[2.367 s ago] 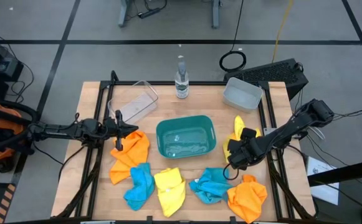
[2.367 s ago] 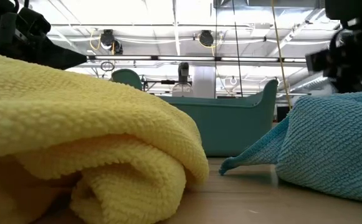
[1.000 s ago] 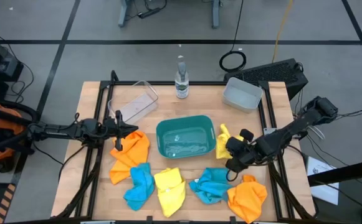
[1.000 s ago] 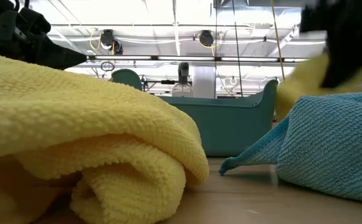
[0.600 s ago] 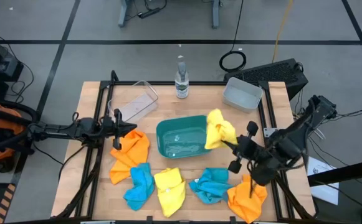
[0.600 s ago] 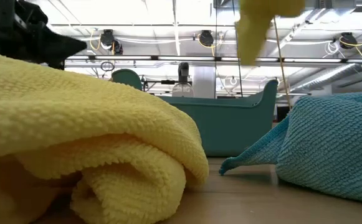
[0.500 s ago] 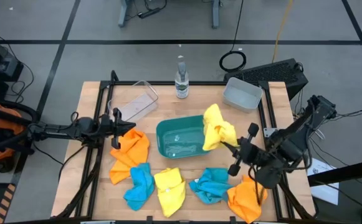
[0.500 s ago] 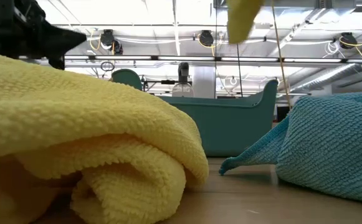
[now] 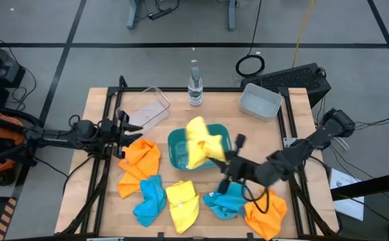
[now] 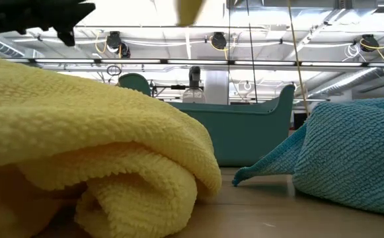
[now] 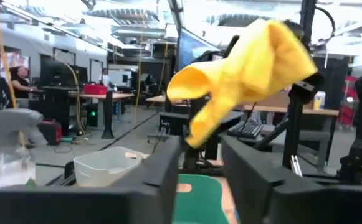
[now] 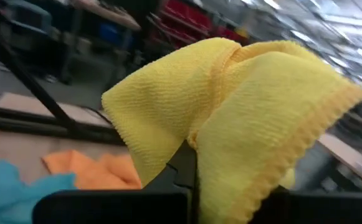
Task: Sort microfiber towel by color & place in baskets
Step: Put the top yellow towel into the gray bin
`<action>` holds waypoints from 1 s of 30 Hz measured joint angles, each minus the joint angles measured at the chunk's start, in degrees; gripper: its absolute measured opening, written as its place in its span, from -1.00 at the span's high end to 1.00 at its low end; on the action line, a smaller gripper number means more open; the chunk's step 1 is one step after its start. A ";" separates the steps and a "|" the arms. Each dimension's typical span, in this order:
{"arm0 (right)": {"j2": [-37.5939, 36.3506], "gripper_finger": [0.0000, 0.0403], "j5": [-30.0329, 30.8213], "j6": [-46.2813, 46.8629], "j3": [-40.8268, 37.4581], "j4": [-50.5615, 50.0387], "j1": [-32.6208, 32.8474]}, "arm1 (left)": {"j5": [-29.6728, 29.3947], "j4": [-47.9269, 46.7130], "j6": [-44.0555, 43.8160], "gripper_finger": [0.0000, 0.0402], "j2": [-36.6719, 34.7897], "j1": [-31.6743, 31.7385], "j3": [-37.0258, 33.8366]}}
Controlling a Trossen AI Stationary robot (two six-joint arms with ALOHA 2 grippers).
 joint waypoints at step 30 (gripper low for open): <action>21.71 0.92 -33.32 -2.50 0.07 46.29 -19.29 | -1.65 33.74 -0.12 -0.96 28.23 -7.28 0.99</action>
